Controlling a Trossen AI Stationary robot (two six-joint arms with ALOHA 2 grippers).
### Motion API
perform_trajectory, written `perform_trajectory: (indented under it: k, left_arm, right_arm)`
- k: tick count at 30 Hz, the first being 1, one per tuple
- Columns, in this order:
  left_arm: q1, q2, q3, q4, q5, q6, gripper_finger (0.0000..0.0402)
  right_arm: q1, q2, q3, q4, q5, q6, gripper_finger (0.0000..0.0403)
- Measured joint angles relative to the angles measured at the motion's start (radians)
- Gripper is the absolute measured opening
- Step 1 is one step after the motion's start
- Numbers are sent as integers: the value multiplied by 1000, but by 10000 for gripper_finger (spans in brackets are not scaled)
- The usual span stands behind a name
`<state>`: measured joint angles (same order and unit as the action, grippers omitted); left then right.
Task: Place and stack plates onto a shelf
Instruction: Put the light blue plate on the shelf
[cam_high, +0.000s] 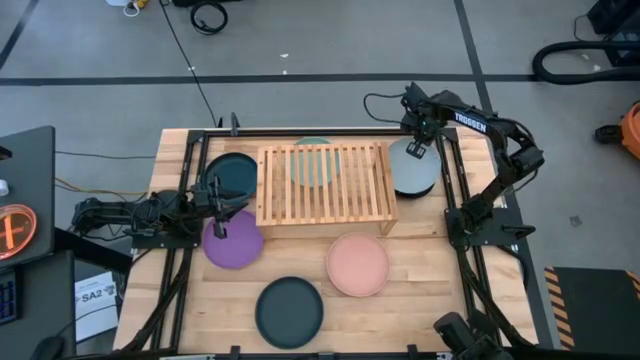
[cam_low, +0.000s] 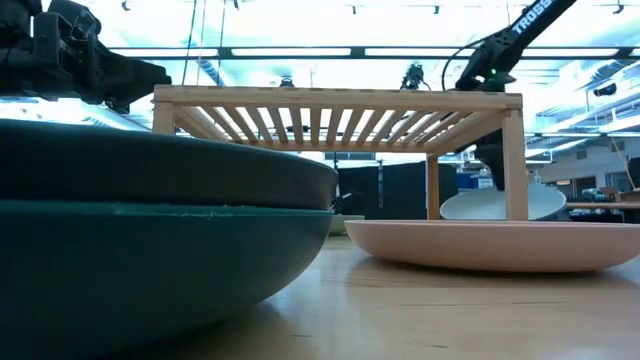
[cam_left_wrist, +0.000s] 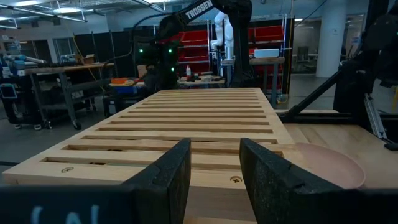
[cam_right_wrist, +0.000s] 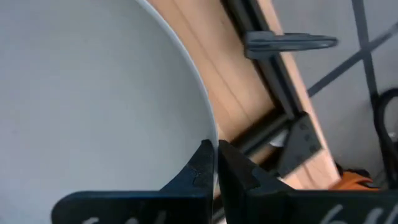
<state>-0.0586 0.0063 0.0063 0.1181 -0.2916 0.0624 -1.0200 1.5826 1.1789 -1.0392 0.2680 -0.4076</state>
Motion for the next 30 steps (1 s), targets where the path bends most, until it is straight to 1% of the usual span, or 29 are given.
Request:
perform_trajectory:
  k: [6,17,27,30]
  left_arm:
    - [0,0,0,0,0,0,144]
    - [1,0,0,0,0,0,144]
    - [1,0,0,0,0,0,144]
    - [1,0,0,0,0,0,144]
  right_arm:
    - [25,0,107,-96,60,0,12]
    - [59,0,316,-255,91,39,12]
    - [64,0,536,-381,211,73,12]
    - [64,0,604,-404,214,76,12]
